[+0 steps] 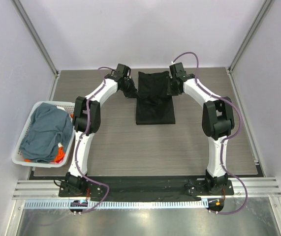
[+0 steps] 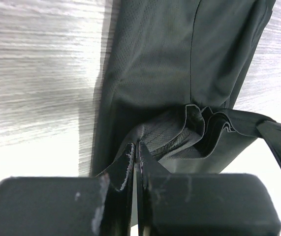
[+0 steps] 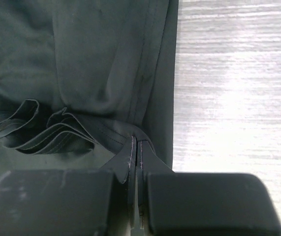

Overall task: Fold and stack the t-shirts
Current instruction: Fold the tshirt

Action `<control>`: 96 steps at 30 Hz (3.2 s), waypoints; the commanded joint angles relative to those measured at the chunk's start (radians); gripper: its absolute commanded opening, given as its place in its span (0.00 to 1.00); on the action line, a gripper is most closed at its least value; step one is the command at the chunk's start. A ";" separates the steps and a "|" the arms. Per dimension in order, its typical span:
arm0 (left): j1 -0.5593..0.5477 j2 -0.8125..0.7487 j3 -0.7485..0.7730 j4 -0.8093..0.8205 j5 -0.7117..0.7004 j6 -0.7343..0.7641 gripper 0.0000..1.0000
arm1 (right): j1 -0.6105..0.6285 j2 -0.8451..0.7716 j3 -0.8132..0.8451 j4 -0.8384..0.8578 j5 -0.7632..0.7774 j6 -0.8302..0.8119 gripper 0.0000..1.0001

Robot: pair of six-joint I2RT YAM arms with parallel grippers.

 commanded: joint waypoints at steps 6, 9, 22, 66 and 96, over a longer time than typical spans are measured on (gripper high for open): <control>0.017 0.060 0.118 0.052 0.038 0.017 0.01 | -0.032 0.029 0.100 0.037 -0.030 -0.031 0.01; 0.020 0.071 0.133 0.072 0.049 0.011 0.00 | -0.035 0.040 0.112 0.039 -0.033 -0.038 0.01; 0.033 0.028 0.130 0.135 0.029 -0.009 0.04 | -0.049 0.037 0.121 0.082 -0.045 -0.039 0.01; 0.040 0.238 0.343 0.298 0.123 0.018 0.29 | -0.076 0.336 0.477 0.072 -0.107 0.011 0.18; 0.008 -0.303 -0.540 0.324 0.212 0.063 0.36 | -0.112 -0.166 -0.283 0.049 -0.294 -0.063 0.42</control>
